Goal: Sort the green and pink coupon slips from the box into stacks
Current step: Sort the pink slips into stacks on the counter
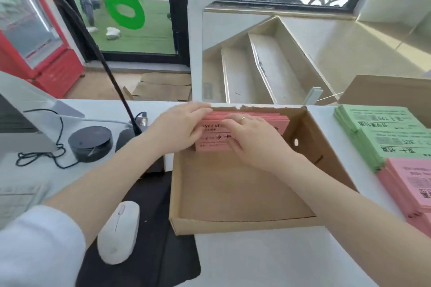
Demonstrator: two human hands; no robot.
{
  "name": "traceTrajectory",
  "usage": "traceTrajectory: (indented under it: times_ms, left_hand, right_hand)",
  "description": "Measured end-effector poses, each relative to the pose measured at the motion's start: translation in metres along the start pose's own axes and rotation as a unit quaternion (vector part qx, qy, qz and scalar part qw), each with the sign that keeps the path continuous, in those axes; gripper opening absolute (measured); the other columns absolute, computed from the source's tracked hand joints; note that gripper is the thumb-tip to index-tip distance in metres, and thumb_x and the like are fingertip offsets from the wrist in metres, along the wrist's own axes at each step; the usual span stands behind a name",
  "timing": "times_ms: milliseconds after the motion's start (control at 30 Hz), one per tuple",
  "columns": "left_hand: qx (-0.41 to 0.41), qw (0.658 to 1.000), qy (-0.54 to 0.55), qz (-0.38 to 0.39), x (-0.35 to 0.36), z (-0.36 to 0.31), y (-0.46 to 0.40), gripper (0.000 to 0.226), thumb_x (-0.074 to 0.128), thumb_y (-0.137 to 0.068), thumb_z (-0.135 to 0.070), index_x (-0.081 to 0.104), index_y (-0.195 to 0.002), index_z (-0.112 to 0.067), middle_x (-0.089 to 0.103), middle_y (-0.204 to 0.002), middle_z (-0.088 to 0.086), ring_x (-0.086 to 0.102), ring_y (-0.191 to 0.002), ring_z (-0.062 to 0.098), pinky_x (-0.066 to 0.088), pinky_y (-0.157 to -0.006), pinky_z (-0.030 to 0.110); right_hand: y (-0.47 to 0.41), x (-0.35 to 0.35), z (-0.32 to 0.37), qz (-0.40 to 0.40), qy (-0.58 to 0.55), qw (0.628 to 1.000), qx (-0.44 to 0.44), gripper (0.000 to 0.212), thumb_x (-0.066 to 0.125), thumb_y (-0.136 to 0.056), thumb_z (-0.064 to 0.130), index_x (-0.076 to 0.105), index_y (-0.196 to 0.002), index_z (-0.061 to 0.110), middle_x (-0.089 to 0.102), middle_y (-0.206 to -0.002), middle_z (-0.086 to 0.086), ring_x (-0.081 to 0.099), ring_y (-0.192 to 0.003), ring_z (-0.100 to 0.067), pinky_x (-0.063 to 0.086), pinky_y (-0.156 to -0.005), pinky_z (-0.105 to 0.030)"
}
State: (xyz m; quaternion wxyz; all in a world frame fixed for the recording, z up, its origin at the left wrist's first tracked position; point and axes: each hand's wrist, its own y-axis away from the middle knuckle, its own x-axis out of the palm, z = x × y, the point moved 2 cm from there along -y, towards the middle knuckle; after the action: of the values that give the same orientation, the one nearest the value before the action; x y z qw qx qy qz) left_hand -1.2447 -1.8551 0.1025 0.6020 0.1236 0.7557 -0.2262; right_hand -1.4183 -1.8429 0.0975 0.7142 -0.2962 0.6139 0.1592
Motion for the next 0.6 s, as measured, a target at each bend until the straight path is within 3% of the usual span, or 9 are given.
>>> traceTrajectory:
  times_ms: [33,100,200,267,433,533,600]
  left_hand:
    - [-0.001,0.999,-0.005,0.037,0.005,0.007,-0.002,0.053,0.050,-0.091,-0.032,0.039,-0.139,-0.014,0.037,-0.147,0.003,0.033,-0.135,0.020,0.030,-0.111,0.040]
    - [-0.029,0.995,0.018,0.093,0.013,0.016,-0.006,0.070,0.057,-0.087,-0.041,0.024,-0.146,-0.021,0.020,-0.154,-0.004,0.016,-0.142,0.013,0.014,-0.114,0.029]
    - [-0.045,0.995,0.054,0.070,0.016,0.021,-0.008,0.077,0.058,-0.085,-0.045,0.018,-0.147,-0.023,0.017,-0.155,-0.009,0.015,-0.141,0.008,0.014,-0.111,0.023]
    - [-0.045,0.995,0.056,0.064,0.017,0.022,-0.008,0.080,0.058,-0.085,-0.046,0.016,-0.148,-0.023,0.016,-0.155,-0.009,0.012,-0.142,0.008,0.013,-0.111,0.023]
    - [-0.029,0.996,0.046,0.070,0.020,0.022,-0.007,0.077,0.056,-0.084,-0.049,0.022,-0.146,-0.019,0.012,-0.156,-0.009,0.007,-0.143,0.008,0.009,-0.113,0.024]
    - [-0.029,0.995,0.057,0.071,0.020,0.022,-0.007,0.078,0.057,-0.084,-0.050,0.023,-0.146,-0.018,0.010,-0.156,-0.009,0.005,-0.143,0.008,0.009,-0.113,0.023]
    - [-0.028,0.995,0.066,0.076,0.020,0.022,-0.007,0.080,0.058,-0.082,-0.052,0.024,-0.146,-0.018,0.010,-0.156,-0.009,0.005,-0.143,0.009,0.009,-0.113,0.024]
  right_hand:
    - [-0.005,0.006,0.000,0.017,0.009,1.000,0.013,0.037,0.050,-0.090,0.014,0.051,-0.127,0.008,0.052,-0.135,-0.010,0.052,-0.120,-0.029,0.040,-0.095,-0.041]
    - [-0.012,0.014,-0.004,0.050,0.024,0.998,0.040,0.050,0.042,-0.095,0.015,0.031,-0.144,0.012,0.028,-0.153,-0.004,0.027,-0.140,-0.020,0.022,-0.111,-0.036]
    - [-0.015,0.026,-0.014,0.074,0.053,0.994,0.066,0.057,0.039,-0.097,0.013,0.014,-0.149,0.015,0.013,-0.157,0.000,0.011,-0.144,-0.015,0.008,-0.116,-0.032]
    - [-0.013,0.031,-0.019,0.073,0.065,0.993,0.070,0.060,0.043,-0.095,0.010,0.015,-0.148,0.014,0.015,-0.156,-0.001,0.016,-0.144,-0.016,0.010,-0.115,-0.032]
    - [-0.005,0.039,-0.019,-0.015,0.119,0.992,0.036,0.064,0.071,-0.069,-0.004,0.050,-0.130,0.003,0.055,-0.133,-0.013,0.056,-0.119,-0.027,0.043,-0.098,-0.043]
    - [-0.002,0.036,-0.017,-0.064,0.139,0.988,0.008,0.058,0.070,-0.064,-0.007,0.058,-0.121,0.002,0.066,-0.112,-0.012,0.065,-0.100,-0.029,0.051,-0.086,-0.040]
    - [-0.001,0.034,-0.014,-0.037,0.140,0.989,0.015,0.057,0.066,-0.063,-0.009,0.057,-0.119,0.002,0.068,-0.096,-0.011,0.066,-0.085,-0.030,0.051,-0.076,-0.036]
